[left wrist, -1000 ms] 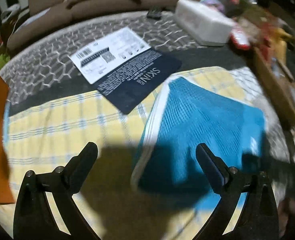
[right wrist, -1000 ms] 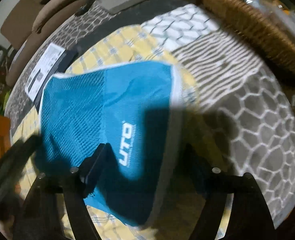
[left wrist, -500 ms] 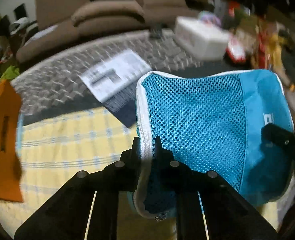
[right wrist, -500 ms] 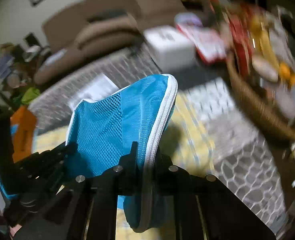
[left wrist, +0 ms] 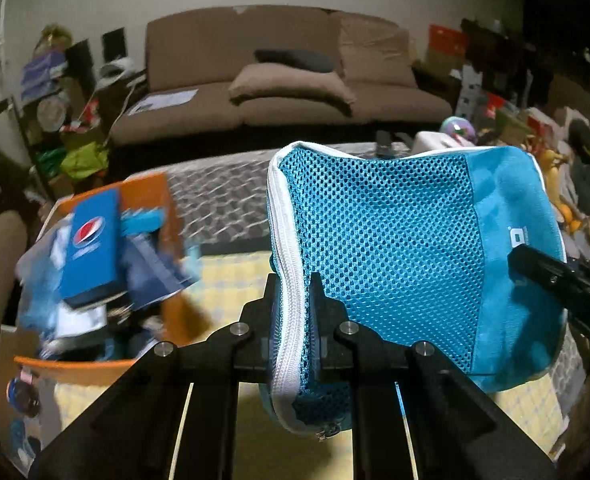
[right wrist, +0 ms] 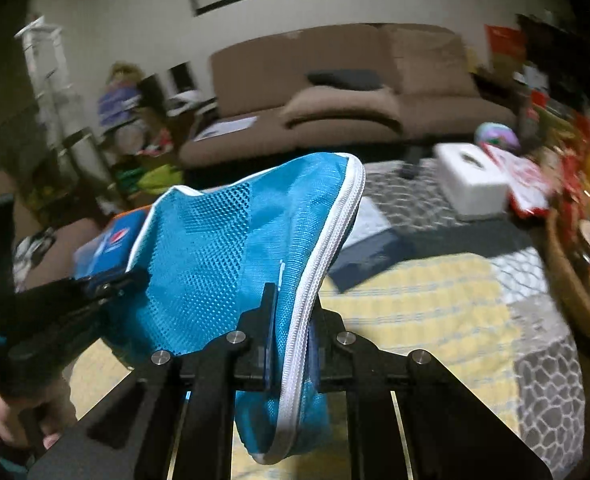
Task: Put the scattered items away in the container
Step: 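Lift the mesh bag with both tools and carry it over the orange box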
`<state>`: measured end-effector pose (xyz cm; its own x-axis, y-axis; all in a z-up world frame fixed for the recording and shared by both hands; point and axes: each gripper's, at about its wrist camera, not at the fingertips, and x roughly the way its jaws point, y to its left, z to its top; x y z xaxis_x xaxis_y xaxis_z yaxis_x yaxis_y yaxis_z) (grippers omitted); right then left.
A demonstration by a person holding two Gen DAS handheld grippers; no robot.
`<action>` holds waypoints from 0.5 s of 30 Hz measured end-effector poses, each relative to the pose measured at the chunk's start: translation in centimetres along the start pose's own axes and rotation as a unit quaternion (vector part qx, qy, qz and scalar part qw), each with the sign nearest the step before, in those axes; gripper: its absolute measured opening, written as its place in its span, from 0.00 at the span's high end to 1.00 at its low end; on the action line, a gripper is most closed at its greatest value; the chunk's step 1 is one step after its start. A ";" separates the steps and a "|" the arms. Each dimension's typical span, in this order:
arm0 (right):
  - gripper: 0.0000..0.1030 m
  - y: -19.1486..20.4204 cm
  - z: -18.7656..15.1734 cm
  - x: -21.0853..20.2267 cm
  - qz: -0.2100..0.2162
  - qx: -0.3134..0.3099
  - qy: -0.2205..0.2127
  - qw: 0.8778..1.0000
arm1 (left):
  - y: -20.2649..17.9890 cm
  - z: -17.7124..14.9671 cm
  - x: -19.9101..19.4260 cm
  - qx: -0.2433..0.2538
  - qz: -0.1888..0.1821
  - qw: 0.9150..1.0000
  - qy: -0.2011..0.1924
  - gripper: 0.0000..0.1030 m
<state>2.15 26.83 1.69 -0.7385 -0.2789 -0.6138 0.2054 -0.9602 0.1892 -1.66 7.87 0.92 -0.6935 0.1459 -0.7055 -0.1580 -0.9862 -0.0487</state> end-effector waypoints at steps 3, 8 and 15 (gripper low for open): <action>0.89 3.6 0.9 0.8 0.017 -0.023 0.000 1.000 | 3.3 -0.5 -0.8 -0.020 0.010 1.000 -0.007 0.89; 0.89 10.7 5.2 3.7 0.034 -0.063 -0.003 0.997 | 10.7 2.0 -1.8 -0.058 0.040 0.997 -0.035 0.89; 0.89 20.7 12.7 12.8 0.095 -0.088 0.031 0.991 | 24.8 6.1 -0.7 -0.132 0.067 0.987 -0.055 0.89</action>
<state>-11.20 3.53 7.46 -0.6364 -0.4504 -0.6262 0.4505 -0.8760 0.1722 -9.39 -16.24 4.49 -0.7704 0.0064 -0.6375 0.1194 -0.9808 -0.1541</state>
